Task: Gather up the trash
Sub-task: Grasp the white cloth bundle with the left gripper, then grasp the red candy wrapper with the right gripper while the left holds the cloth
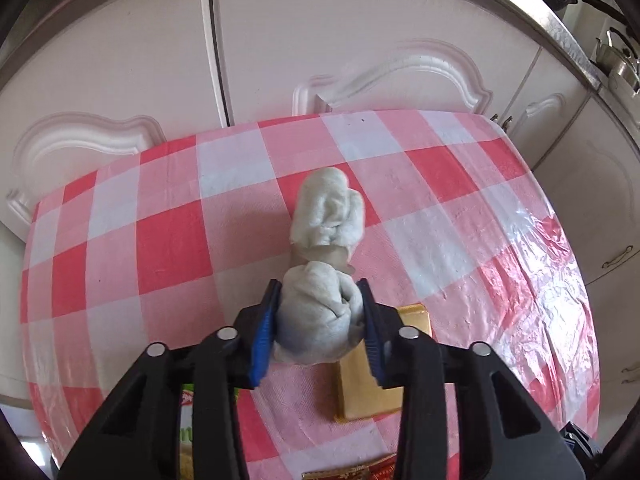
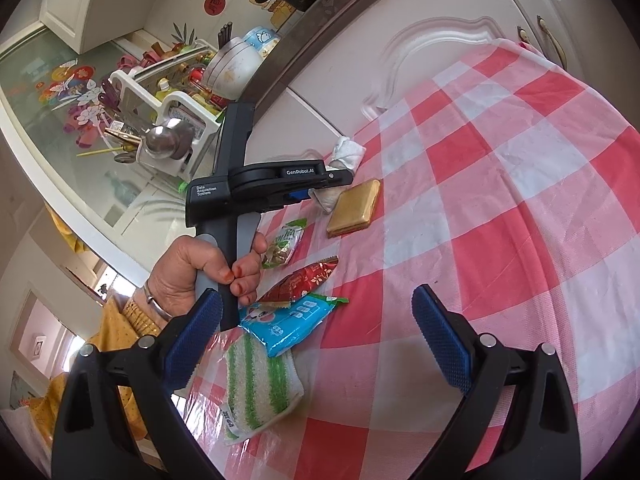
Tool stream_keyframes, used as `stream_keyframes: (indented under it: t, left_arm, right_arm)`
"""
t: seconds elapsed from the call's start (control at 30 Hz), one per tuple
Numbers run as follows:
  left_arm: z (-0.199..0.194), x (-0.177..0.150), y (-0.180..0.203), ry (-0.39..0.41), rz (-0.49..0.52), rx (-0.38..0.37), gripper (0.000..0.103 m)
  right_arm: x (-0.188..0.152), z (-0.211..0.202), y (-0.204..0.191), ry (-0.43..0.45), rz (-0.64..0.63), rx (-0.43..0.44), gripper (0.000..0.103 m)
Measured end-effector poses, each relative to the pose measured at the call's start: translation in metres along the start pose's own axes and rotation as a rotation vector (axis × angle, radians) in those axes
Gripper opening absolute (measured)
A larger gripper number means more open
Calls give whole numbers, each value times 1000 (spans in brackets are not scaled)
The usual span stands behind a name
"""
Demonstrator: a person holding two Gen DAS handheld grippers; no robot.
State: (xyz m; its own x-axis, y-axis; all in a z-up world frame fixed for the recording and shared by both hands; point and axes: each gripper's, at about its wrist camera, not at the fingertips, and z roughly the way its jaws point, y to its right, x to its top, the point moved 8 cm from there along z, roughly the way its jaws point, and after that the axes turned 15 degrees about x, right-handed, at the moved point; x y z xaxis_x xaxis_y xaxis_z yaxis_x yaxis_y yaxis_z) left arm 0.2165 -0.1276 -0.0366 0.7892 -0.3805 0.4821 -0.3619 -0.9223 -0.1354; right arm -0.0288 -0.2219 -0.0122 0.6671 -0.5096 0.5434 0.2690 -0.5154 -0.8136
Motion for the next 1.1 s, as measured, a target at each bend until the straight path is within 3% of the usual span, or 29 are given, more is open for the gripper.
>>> stream_keyframes:
  t: [0.13,0.3,0.53,0.73,0.9,1.1]
  left_arm:
    - [-11,-16,2,0,-7,-19,35]
    - [-34,-45,0,-7,-66,-108,35]
    - [-66,-93,-1,-7,-145,-209,35]
    - [-103,-117,-29,69,-237,-222,35]
    - [-131,-139,-58,122,-329,-242,35]
    - [-151,-180,-89,154,-418,-251,35]
  right_arm:
    - [-4,6,-5,-29,-33,-14,96]
    - [-12,16,-15,-84,-104,-31,96]
    - [-11,14,-11,-74,-90,-46,96]
    - [-20,26,-19,-135,-155,-74,96]
    - [-33,43,-26,-210,-255,-157,96]
    - [-34,57,-23,-234,-251,-190,96]
